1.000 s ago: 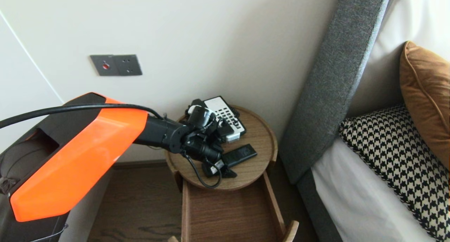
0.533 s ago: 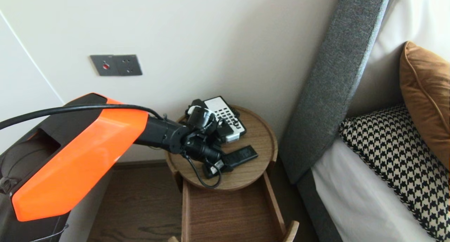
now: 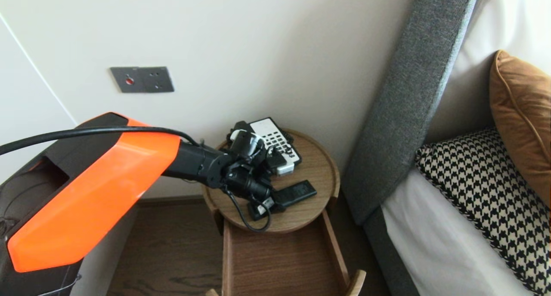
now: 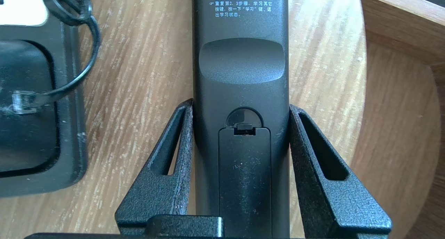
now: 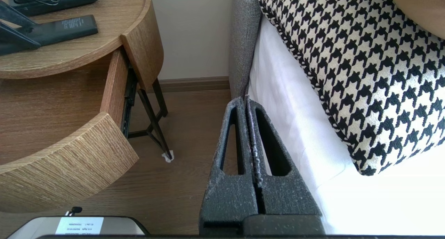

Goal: Put the remote controls on the table in the drawer one by one

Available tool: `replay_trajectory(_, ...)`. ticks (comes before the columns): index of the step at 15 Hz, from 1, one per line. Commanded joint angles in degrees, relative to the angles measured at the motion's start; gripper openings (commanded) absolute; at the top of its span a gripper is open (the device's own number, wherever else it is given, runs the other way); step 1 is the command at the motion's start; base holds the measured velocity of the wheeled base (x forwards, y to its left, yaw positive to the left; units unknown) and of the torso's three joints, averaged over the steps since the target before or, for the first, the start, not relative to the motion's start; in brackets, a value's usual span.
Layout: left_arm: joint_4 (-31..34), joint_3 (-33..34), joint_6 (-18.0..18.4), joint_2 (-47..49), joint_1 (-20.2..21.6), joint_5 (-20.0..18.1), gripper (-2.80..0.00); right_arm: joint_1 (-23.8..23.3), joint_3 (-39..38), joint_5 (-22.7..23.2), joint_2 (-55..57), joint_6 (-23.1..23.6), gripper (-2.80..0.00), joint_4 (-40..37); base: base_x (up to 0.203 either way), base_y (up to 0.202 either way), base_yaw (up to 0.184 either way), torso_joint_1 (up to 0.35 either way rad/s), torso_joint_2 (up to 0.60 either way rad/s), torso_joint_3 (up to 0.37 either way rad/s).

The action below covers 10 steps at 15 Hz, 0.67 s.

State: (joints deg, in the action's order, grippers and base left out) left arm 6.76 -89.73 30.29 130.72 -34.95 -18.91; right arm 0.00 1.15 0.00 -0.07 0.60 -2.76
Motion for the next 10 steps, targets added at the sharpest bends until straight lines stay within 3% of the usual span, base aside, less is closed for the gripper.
replay_trajectory(1,-0.3,0.9,0.2,-2.2,-0.6,0.1,-2.8,0.0,0.0,0.0,-0.3,0.0,-2.8,-0.1,0.0,0.0,0.0,0.0,0.0,0.0)
replay_trajectory(6,-0.3,3.6,-0.3,-5.5,-2.1,0.3,-2.8,0.0,0.0,0.0,-0.3,0.0,-2.8,-0.1,0.0,0.0,0.0,0.0,0.0,0.0)
replay_trajectory(10,-0.4,14.1,-0.3,-10.3,-4.6,0.3,-2.8,0.0,0.0,0.0,-0.3,0.0,-2.8,0.0,0.0,0.0,0.0,0.0,0.0,0.0)
